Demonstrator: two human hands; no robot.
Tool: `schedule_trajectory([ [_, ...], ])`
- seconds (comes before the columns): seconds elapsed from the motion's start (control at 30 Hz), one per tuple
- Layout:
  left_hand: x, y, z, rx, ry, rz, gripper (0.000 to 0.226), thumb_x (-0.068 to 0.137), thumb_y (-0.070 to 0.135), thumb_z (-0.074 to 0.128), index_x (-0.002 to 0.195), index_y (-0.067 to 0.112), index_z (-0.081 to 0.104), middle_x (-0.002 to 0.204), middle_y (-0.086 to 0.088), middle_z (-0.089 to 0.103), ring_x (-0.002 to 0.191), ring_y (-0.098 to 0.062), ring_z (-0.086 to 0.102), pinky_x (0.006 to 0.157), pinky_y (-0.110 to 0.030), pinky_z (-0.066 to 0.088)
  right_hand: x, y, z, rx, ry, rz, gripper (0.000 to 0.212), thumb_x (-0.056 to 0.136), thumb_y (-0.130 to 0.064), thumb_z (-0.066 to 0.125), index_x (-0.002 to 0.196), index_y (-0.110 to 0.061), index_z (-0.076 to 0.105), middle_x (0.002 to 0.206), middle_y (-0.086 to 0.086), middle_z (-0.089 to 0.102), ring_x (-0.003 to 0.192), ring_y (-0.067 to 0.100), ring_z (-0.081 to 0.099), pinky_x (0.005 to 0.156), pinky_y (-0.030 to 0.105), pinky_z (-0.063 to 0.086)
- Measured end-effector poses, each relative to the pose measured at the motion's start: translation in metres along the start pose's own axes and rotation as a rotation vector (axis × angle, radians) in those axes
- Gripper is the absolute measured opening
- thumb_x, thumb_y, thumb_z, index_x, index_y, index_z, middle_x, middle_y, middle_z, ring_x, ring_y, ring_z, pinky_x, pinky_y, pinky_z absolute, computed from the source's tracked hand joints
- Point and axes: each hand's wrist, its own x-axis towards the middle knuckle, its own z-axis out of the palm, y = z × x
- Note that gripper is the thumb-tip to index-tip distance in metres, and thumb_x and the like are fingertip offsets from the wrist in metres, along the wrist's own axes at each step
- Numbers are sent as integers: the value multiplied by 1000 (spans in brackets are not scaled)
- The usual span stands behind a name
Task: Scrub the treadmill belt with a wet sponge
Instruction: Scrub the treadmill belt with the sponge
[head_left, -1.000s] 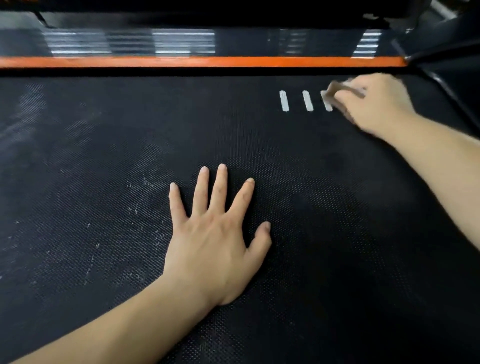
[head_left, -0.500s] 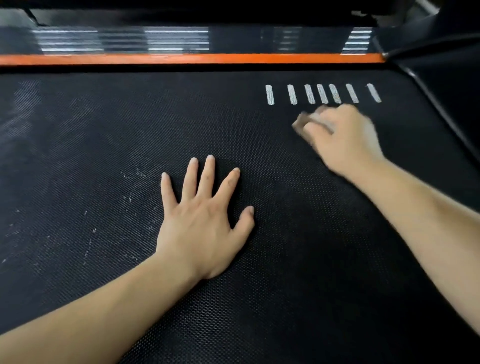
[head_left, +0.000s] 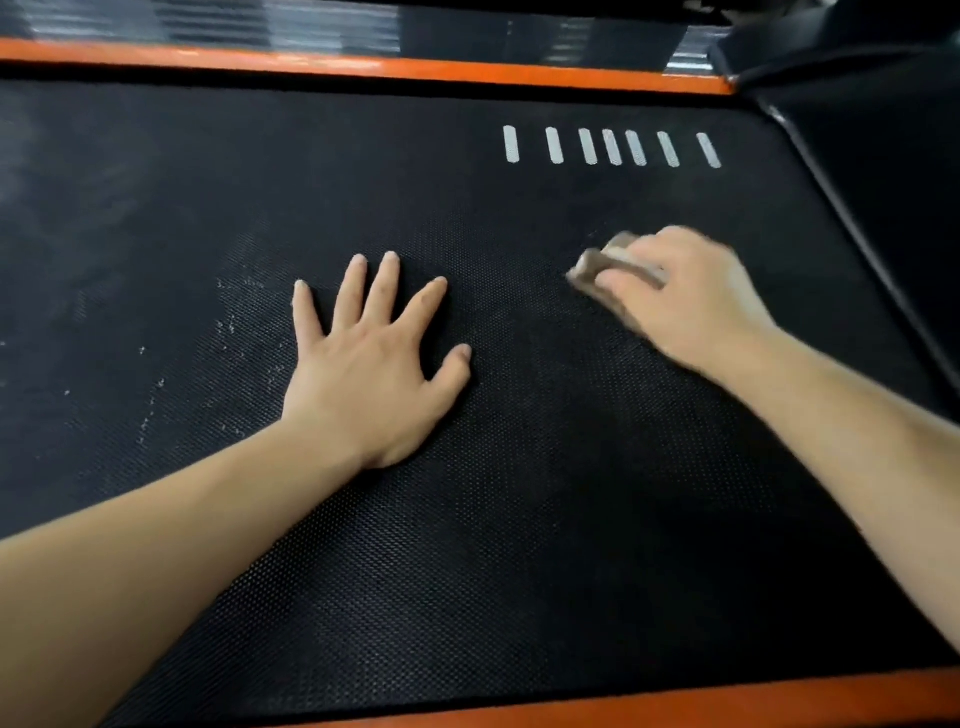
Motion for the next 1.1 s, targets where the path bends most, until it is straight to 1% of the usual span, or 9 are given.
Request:
schedule_trajectory([
  [0.1,1,-1,1,4,-4,4,78,90,75,10,160,41,13,172,-3,3,158,-24,-7,123,-63,-6,22,24,-6,12,149,295,29,91,-44,56,80,-19,66,84,5,66,86,31,63,74,39,50],
  [0.2,0,-2,2,10,11,9,78,90,75,10,160,41,15,172,-4,4,158,-26,-6,123,-64,-5,-14,-11,7,5,93,146,39,90,-50,48,104,-21,71,89,6,59,86,30,59,74,38,48],
  [0.3,0,-2,2,7,0,11,79,89,75,9,160,42,14,172,-5,3,158,-26,-6,122,-65,-6,-55,-20,-5,94,-68,-55,27,94,-47,53,104,-30,73,85,-1,56,81,21,57,72,36,47],
  [0.47,-1,-2,1,14,0,7,80,89,76,10,160,41,16,172,-5,4,158,-27,-5,122,-65,-6,-39,15,-10,5,122,296,28,94,-46,55,90,-22,69,86,1,56,89,30,60,74,36,44],
  [0.63,0,-2,2,7,3,9,78,90,75,13,160,40,17,172,-6,4,158,-27,-5,122,-65,-6,-103,-27,-8,125,-31,-73,37,94,-47,50,97,-19,73,77,-6,48,74,18,51,67,34,43],
  [0.7,-1,-2,2,11,3,9,79,90,75,13,160,40,17,172,-7,4,158,-27,-5,122,-65,-6,-87,-5,-14,47,22,-6,38,95,-47,50,92,-18,74,77,-4,51,77,22,56,71,36,46],
  [0.8,0,-2,2,13,2,9,78,90,75,14,160,40,18,172,-7,5,158,-28,-5,122,-66,-6,-71,17,-15,11,128,271,35,96,-42,54,78,-14,65,80,4,55,83,30,59,71,38,46],
  [1.0,-1,-1,2,9,16,1,72,95,72,21,160,39,18,172,-6,5,158,-27,-5,122,-65,-7,-138,-37,-17,146,-4,-72,30,93,-44,54,90,-18,68,77,-7,44,72,25,52,66,36,43],
  [1.1,-1,0,2,12,13,-2,72,96,71,21,160,40,18,172,-5,5,158,-26,-5,122,-65,-7,-119,-5,-22,22,91,53,35,93,-46,52,87,-16,69,76,-4,47,76,34,59,68,41,50],
])
